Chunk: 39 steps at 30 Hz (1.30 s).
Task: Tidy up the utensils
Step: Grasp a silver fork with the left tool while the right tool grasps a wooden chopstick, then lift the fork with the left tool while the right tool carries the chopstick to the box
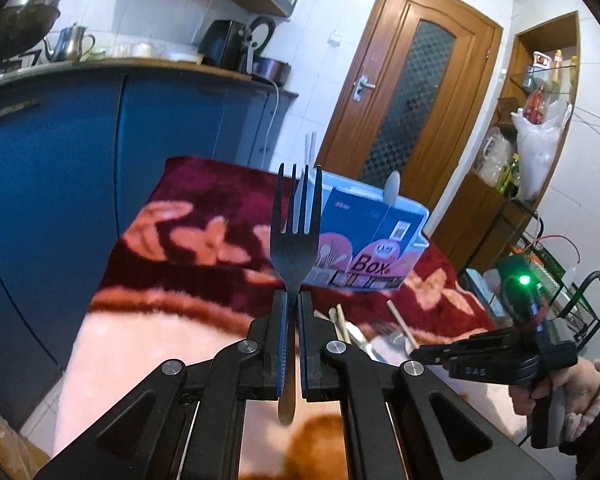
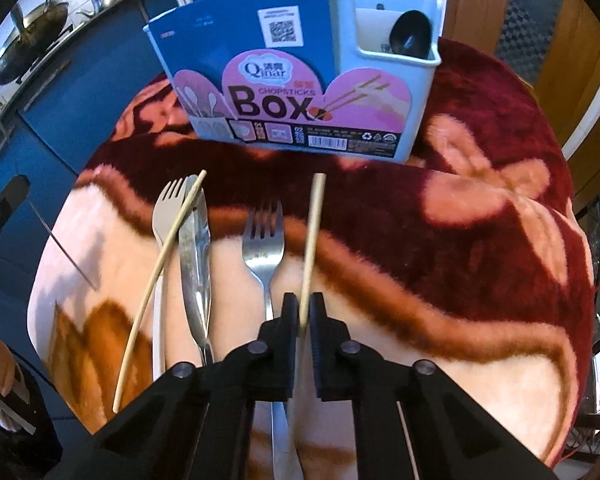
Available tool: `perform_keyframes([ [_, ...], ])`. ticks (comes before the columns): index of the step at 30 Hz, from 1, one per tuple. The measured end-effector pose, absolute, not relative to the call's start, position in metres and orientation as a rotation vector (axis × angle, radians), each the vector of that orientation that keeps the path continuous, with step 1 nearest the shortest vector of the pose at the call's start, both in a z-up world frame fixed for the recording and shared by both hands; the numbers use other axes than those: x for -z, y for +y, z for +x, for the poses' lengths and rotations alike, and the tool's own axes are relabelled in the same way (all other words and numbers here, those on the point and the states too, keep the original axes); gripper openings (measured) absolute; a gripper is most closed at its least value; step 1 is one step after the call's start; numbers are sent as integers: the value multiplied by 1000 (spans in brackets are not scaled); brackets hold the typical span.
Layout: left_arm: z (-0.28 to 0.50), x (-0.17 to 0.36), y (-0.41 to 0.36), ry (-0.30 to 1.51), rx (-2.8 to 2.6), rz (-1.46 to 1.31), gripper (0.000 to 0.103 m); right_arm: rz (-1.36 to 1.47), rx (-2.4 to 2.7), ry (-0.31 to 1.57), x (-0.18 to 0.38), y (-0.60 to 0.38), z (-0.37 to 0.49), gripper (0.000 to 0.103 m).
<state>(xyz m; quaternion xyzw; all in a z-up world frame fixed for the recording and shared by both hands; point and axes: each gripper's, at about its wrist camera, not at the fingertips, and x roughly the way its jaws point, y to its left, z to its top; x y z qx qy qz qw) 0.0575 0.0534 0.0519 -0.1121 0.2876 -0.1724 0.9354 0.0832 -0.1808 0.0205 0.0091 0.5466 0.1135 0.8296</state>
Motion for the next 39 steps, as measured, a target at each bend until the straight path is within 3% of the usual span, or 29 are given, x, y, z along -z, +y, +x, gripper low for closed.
perform_keyframes([
  [22, 73, -107, 33, 433, 346, -220, 5, 262, -199, 720, -71, -230, 32, 6],
  [39, 111, -155, 17, 318, 306, -213, 5, 268, -210, 554, -86, -236, 31, 6],
])
